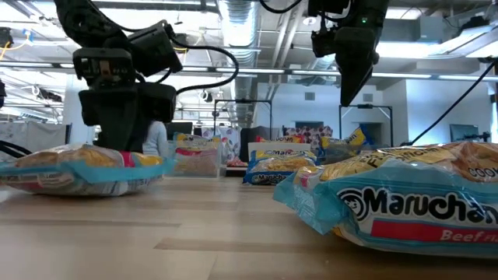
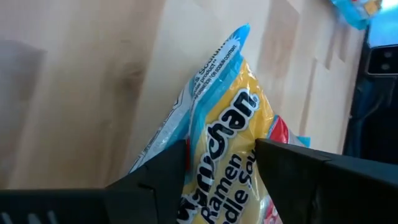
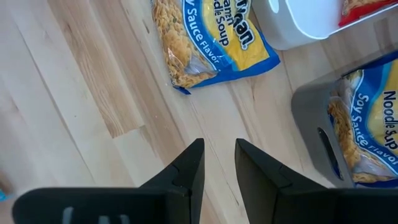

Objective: Sort Maruchan noodles
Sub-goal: Put the light blue noodle pack into the transparent bin

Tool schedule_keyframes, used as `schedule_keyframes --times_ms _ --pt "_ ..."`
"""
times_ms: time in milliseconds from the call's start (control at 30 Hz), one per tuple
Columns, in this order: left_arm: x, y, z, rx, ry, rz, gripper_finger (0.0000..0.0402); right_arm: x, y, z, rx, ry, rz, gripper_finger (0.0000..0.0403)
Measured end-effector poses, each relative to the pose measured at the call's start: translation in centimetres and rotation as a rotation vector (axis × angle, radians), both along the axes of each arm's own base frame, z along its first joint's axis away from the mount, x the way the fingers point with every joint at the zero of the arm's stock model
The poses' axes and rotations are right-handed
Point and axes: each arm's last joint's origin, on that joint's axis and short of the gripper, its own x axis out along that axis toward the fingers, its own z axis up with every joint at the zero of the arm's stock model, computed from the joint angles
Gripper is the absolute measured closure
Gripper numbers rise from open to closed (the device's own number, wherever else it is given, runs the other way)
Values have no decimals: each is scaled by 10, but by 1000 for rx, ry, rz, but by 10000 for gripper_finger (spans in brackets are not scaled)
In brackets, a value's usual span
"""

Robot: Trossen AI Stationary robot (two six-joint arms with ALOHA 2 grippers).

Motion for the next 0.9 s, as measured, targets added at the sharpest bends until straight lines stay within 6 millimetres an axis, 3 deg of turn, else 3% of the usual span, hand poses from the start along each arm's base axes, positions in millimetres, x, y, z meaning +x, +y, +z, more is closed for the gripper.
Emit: schedule_keyframes --times_ms 267,633,900 --pt "2 -6 -7 0 29 -14 232 0 0 0 0 -1 0 290" --pt "4 -7 -7 11 18 11 387 0 0 0 -1 -5 -2 290" --pt "8 -7 0 1 -56 21 401 0 0 0 -1 -5 -1 290"
